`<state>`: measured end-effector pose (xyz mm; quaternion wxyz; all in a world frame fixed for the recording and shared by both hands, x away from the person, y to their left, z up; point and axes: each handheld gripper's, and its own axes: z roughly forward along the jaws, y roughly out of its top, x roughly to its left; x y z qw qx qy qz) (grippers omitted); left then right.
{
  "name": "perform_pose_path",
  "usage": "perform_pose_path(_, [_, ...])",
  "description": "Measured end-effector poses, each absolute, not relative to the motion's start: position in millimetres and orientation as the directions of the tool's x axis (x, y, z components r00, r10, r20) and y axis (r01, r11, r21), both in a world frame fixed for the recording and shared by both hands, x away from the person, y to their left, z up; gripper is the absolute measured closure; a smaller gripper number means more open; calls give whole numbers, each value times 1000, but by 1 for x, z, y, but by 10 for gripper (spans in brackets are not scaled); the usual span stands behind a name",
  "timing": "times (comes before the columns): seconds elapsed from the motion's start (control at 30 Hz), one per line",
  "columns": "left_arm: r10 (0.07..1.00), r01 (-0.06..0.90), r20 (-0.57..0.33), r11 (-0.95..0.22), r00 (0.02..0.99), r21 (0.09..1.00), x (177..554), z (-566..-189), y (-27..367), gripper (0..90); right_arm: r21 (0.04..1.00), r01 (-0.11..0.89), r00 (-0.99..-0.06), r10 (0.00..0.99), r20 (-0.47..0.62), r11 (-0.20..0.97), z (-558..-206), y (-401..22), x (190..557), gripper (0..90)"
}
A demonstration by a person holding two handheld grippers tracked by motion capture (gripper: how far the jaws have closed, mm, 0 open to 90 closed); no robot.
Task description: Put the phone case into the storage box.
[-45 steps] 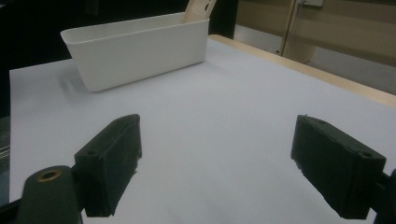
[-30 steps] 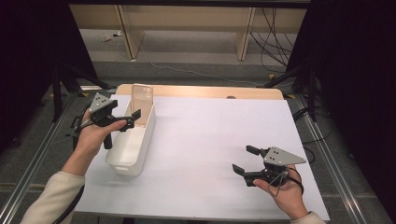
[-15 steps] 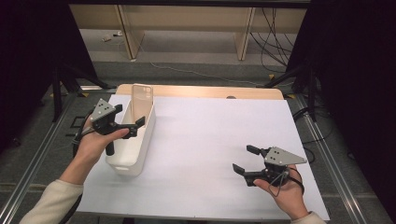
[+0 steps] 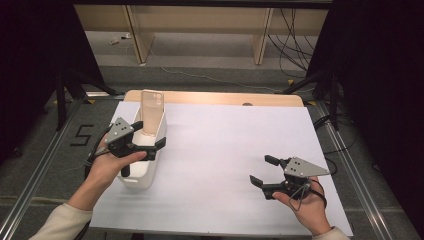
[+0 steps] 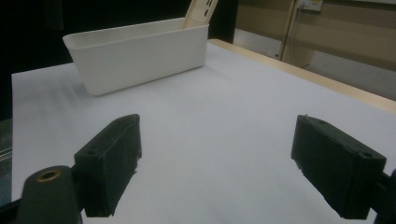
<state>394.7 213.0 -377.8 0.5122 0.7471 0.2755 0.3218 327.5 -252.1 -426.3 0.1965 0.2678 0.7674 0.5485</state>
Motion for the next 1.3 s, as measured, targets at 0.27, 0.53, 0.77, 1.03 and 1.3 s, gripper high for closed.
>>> perform_pose_path(0.27, [731,80,195,-324,654,943,384,-384,206,22,947,189,-781,625,-15,259,-425,-253,327,171])
perform_pose_path(0.53, [713,76,187,-319,676,945,374,-388,199,23,948,194,-782,623,-6,253,-425,-253,327,171])
perform_pose_path(0.77, [699,66,184,-313,691,947,368,-392,194,24,947,193,-783,622,-8,256,-425,-253,327,171])
perform_pose_path(1.03, [692,36,188,-296,697,955,362,-397,191,23,948,191,-786,618,-9,256,-426,-253,328,171])
perform_pose_path(1.3, [699,23,197,-292,688,956,354,-404,190,25,952,186,-792,610,0,242,-428,-252,328,170])
